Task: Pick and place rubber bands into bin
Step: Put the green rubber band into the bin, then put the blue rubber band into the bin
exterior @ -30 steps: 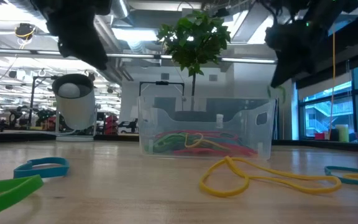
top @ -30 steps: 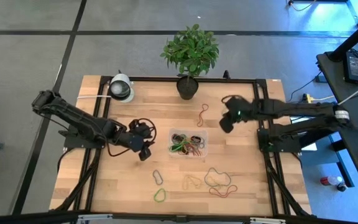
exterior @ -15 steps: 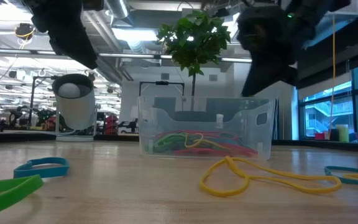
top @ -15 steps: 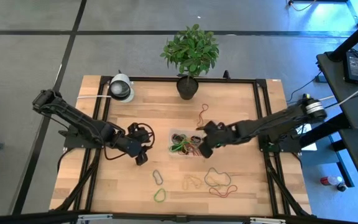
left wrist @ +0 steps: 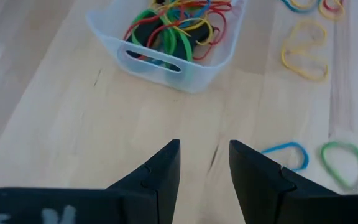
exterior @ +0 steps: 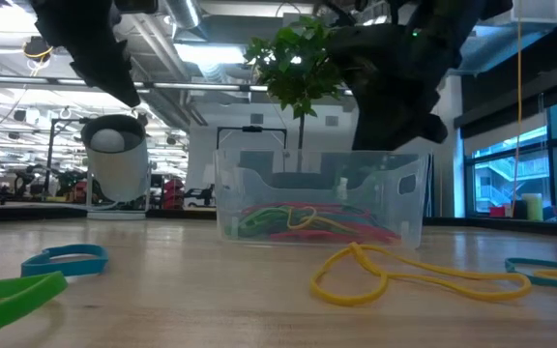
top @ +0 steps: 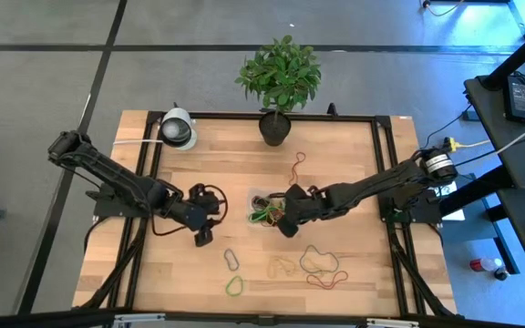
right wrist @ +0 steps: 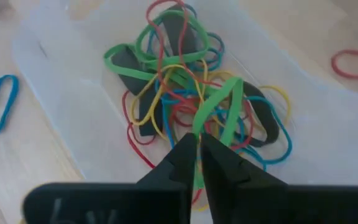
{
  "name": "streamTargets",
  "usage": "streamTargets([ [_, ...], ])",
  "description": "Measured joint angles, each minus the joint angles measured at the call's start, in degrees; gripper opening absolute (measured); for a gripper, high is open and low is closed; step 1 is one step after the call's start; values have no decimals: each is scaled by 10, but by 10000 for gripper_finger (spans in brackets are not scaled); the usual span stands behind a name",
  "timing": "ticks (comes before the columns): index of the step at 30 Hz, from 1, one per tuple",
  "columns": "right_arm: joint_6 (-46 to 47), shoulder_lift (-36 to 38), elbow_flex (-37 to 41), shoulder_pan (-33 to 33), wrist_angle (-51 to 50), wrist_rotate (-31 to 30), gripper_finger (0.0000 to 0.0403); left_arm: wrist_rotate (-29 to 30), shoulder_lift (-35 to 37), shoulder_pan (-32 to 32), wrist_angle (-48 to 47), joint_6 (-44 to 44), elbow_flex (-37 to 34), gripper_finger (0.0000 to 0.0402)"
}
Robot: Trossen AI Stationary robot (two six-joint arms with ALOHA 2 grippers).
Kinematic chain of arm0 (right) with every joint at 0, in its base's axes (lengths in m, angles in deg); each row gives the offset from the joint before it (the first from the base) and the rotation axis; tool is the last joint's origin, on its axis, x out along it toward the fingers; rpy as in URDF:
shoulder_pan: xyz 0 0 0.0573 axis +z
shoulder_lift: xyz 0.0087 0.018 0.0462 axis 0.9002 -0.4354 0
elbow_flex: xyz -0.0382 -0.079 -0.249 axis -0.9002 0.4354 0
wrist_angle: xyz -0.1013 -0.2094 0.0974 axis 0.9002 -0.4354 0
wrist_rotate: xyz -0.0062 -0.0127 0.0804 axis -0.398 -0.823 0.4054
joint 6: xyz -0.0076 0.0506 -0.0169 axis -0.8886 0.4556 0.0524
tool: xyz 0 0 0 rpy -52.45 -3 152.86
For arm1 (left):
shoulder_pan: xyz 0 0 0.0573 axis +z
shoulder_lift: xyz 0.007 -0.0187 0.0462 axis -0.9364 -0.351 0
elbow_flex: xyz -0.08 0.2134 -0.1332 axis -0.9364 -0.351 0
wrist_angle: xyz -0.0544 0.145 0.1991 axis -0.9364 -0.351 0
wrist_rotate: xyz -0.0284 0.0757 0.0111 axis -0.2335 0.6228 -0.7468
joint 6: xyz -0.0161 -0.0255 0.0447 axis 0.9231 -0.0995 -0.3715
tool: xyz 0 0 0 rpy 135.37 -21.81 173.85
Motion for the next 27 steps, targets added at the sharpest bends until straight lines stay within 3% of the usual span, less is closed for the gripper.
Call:
streamTargets([
  [5, 13, 4, 0, 0, -20, 7, 65, -1, -3, -11, 3, -68, 0, 132],
  [14, 6, 10, 0, 0, -24, 35, 135, -8, -3, -24, 43, -79, 0, 132],
  [19, -5, 49, 0, 20, -37, 54, 148, -25, -27, -40, 77, -79, 8, 132],
  [27, 19, 149, 0, 110, -161, -43, 139, -87, -162, -70, 79, -79, 65, 132],
])
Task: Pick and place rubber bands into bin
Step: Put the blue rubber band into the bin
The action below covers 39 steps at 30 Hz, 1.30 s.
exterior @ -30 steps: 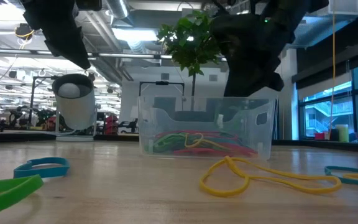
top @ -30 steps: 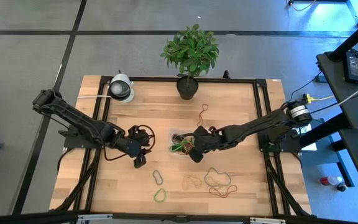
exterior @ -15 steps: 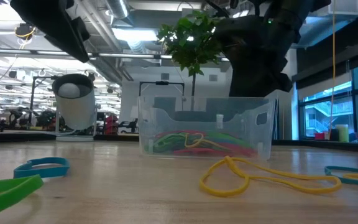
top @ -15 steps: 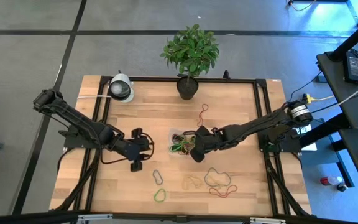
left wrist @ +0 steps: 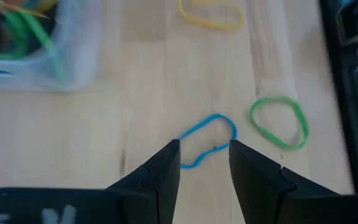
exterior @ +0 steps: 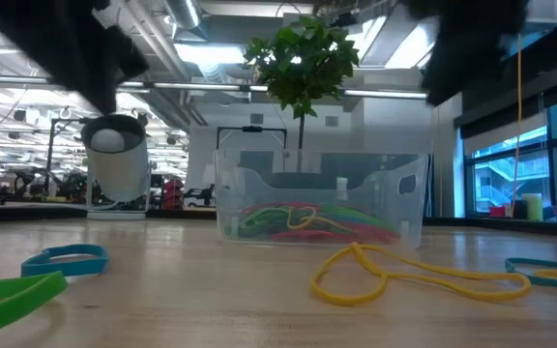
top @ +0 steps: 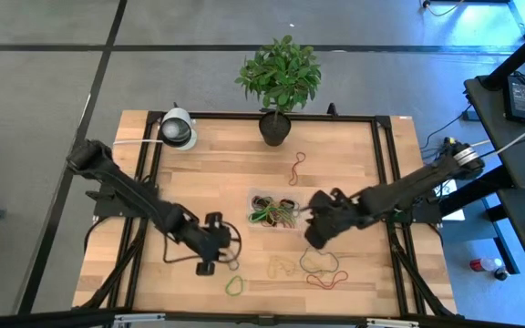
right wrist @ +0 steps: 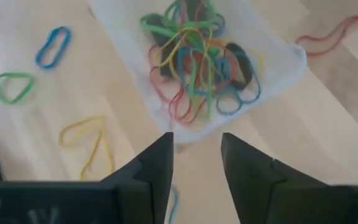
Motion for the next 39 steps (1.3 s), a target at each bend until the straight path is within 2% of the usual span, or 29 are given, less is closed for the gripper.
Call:
streamTargets([
  [4, 25, 32, 0, 43, -37, -6, 137, -5, -62, -9, 2, 0, 23, 132],
  [10, 44, 50, 0, 95, -57, -7, 138, 24, -140, -4, -2, 2, 39, 132],
  [16, 54, 53, 0, 137, -80, -7, 138, 0, -199, 5, -4, 63, 43, 129],
  [19, 62, 53, 0, 155, -93, -7, 138, 4, -209, 4, -10, 99, 44, 100],
  [23, 69, 53, 0, 180, -114, -8, 138, 3, -210, 6, -20, 131, 52, 18],
  [26, 67, 51, 5, 213, -138, -40, 137, 3, -215, 6, -48, 145, 80, 4],
  [31, 116, 76, 78, 274, -121, -53, 115, -7, -219, 6, -97, 146, 152, 2],
  [39, 213, 166, 259, 360, 58, -51, 63, 38, -218, 29, -181, 141, 282, 2],
])
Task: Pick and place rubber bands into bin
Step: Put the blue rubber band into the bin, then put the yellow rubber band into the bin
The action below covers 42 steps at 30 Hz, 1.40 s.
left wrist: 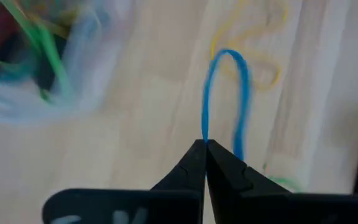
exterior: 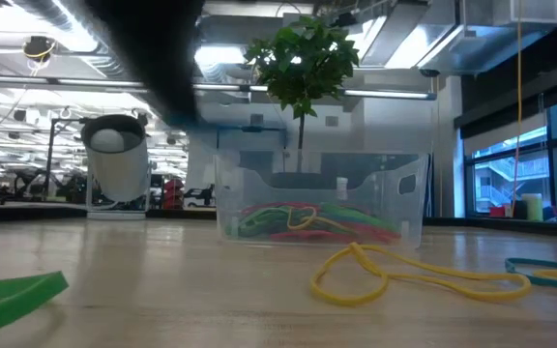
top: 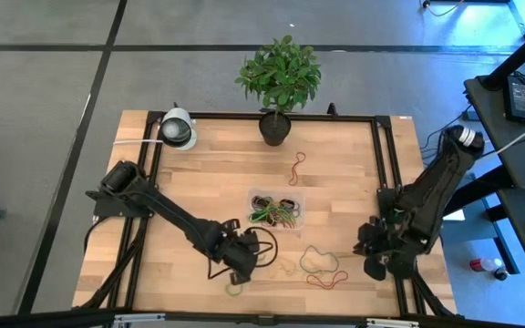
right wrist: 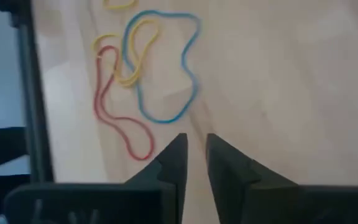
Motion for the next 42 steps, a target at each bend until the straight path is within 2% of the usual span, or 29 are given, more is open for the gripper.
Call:
streamTargets([
  [4, 4, 33, 72, 12, 93, 0, 46, 44, 1, 24, -35, -35, 72, 2],
  [9, 4, 37, 132, 10, 188, -2, 36, 88, 2, 73, -41, -106, 129, 2],
  [15, 2, 37, 165, 10, 247, -1, 36, 85, 0, 159, -44, -155, 134, 2],
  [23, 1, 35, 165, 10, 253, -1, 39, 12, -50, 219, -41, -190, 133, 4],
  [26, 1, 35, 165, 10, 265, -1, 39, 10, -72, 220, -44, -185, 132, 22],
  [33, 1, 35, 165, 10, 268, -1, 39, 12, -84, 220, -43, -148, 133, 96],
  [39, 1, 35, 165, 10, 266, -1, 39, 9, -66, 220, -44, -115, 134, 146],
  [42, 1, 35, 165, 10, 266, -2, 39, -11, -40, 218, -47, -104, 135, 162],
])
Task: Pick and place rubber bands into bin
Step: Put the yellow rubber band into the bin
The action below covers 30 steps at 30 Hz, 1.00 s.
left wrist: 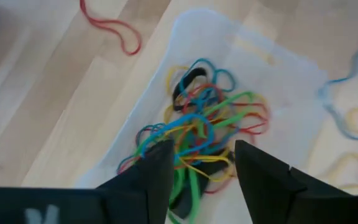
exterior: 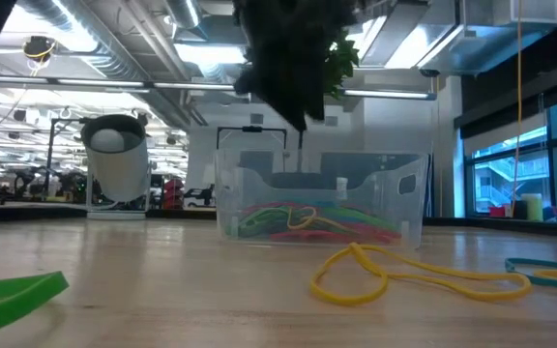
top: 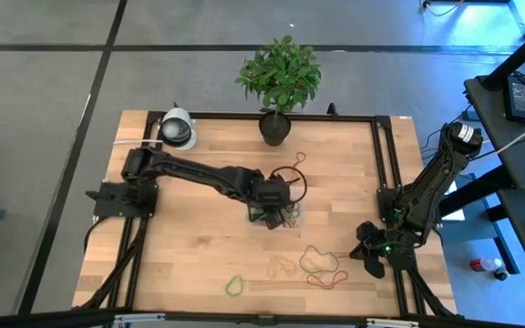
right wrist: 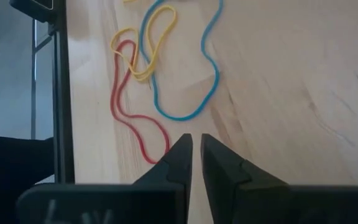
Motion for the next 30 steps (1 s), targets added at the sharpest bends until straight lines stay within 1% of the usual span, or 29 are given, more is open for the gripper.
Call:
streamTargets([
  [3, -1, 0, 0, 0, 5, -25, 39, -1, 31, -10, -4, 4, 0, 168],
  [5, -19, 0, 0, 0, 12, -45, 39, 22, 49, -23, -8, -2, 0, 167],
  [7, -71, -5, -3, -7, 38, -48, 39, 49, 64, -38, -29, -12, 0, 164],
  [9, -128, -17, -19, -21, 43, -44, 39, 65, 76, -54, -39, -25, -8, 157],
  [13, -240, -65, -79, -64, 33, -38, 40, 117, 88, -86, -61, 1, -46, 146],
  [15, -272, -100, -116, -89, 4, -33, 40, 134, 89, -102, -65, 9, -70, 144],
  [18, -299, -151, -172, -127, -73, 17, 43, 147, 89, -126, -66, 23, -98, 146],
  [21, -303, -203, -217, -160, -138, 77, 61, 150, 89, -147, -67, 40, -122, 148],
  [25, -322, -260, -247, -193, -147, 137, 105, 159, 111, -173, -57, 63, -163, 147],
  [28, -320, -294, -259, -213, -143, 171, 142, 178, 151, -196, -57, 90, -207, 146],
  [30, -303, -307, -265, -222, -143, 178, 165, 199, 186, -212, -49, 113, -241, 146],
])
